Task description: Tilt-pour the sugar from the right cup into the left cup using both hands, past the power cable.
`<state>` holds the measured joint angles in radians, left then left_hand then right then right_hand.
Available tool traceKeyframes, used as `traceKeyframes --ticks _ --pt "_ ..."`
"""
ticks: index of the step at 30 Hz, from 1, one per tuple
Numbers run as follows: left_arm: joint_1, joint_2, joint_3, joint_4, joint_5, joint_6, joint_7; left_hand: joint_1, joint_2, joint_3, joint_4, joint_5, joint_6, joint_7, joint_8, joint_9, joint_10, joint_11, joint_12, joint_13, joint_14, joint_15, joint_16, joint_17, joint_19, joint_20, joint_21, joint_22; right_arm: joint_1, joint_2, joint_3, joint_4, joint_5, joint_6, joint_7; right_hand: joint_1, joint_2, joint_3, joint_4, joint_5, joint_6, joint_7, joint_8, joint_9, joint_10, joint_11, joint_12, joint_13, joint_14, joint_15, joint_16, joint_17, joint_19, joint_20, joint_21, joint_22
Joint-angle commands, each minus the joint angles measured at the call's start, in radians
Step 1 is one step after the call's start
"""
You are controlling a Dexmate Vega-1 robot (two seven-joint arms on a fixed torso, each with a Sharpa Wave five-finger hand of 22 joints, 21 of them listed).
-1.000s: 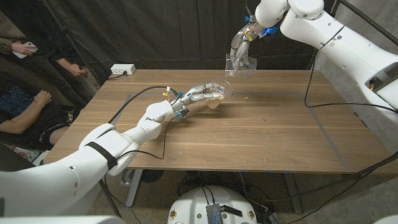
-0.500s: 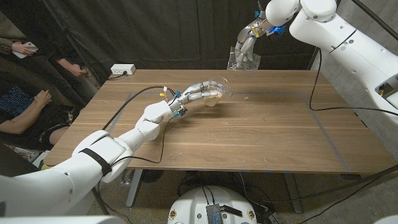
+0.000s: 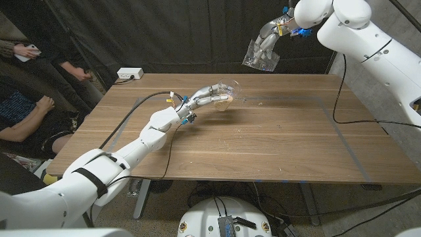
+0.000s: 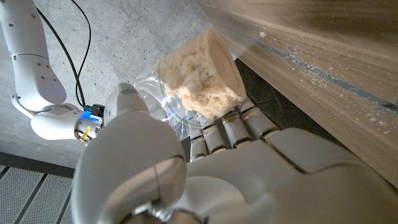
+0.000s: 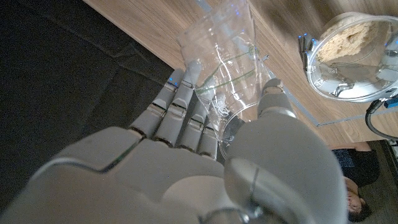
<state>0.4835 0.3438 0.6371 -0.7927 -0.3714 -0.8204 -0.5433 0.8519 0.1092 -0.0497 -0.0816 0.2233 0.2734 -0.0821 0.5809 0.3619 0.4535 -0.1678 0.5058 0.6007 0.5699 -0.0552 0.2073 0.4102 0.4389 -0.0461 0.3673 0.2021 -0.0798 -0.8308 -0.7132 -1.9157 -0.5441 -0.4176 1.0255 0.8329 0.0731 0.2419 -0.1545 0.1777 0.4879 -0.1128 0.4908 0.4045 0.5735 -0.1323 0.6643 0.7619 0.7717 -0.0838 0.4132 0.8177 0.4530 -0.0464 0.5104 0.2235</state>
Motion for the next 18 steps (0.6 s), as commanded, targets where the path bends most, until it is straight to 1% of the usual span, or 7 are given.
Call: traceKeyframes --ticks 1,5,13,18 --pt "0.048 0.05 -0.007 -0.126 0.009 0.056 0.054 0.001 0.007 -0.005 -0.001 0.003 0.005 0.002 0.004 0.0 0.009 -0.001 0.008 0.004 0.009 -0.132 -0.002 0.003 0.006 -0.041 0.01 0.004 -0.054 -0.065 0.038 -0.071 0.052 -0.075 -0.071 0.025 0.032 0.011 0.009 0.006 0.026 -0.028 0.002 0.004 0.008 0.0 -0.003 0.002 0.008 -0.152 0.003 0.005 0.006 -0.079 0.007 0.0" --pt "0.066 0.064 -0.012 -0.163 0.009 0.07 0.072 0.001 0.006 -0.006 -0.001 0.003 0.008 0.004 0.006 -0.001 0.008 0.0 0.008 0.004 0.01 -0.132 -0.002 0.003 0.006 -0.042 0.01 0.004 -0.077 -0.082 0.054 -0.094 0.074 -0.101 -0.101 0.024 0.031 0.011 0.01 0.005 0.027 -0.028 0.002 0.005 0.01 -0.001 -0.004 0.002 0.007 -0.152 0.002 0.006 0.006 -0.078 0.008 0.0" --pt "0.109 0.084 -0.028 -0.231 0.008 0.086 0.121 0.0 0.008 -0.008 0.001 0.003 0.003 0.003 0.004 -0.001 0.008 0.001 0.008 0.004 0.009 -0.132 -0.003 0.003 0.006 -0.042 0.011 0.004 -0.139 -0.125 0.112 -0.149 0.134 -0.144 -0.197 0.022 0.031 0.01 0.011 0.005 0.027 -0.027 0.002 0.006 0.01 -0.001 -0.006 0.002 0.007 -0.152 0.001 0.007 0.005 -0.077 0.008 0.0" --pt "0.134 0.092 -0.038 -0.264 0.011 0.086 0.153 -0.001 0.01 -0.008 0.002 0.002 0.005 0.004 0.005 -0.002 0.008 -0.001 0.008 0.002 0.01 -0.132 -0.003 0.004 0.006 -0.042 0.011 0.004 -0.173 -0.143 0.138 -0.176 0.171 -0.171 -0.26 0.022 0.031 0.011 0.011 0.005 0.027 -0.028 0.002 0.008 0.012 0.001 -0.007 0.003 0.007 -0.152 0.0 0.008 0.006 -0.077 0.009 -0.001"
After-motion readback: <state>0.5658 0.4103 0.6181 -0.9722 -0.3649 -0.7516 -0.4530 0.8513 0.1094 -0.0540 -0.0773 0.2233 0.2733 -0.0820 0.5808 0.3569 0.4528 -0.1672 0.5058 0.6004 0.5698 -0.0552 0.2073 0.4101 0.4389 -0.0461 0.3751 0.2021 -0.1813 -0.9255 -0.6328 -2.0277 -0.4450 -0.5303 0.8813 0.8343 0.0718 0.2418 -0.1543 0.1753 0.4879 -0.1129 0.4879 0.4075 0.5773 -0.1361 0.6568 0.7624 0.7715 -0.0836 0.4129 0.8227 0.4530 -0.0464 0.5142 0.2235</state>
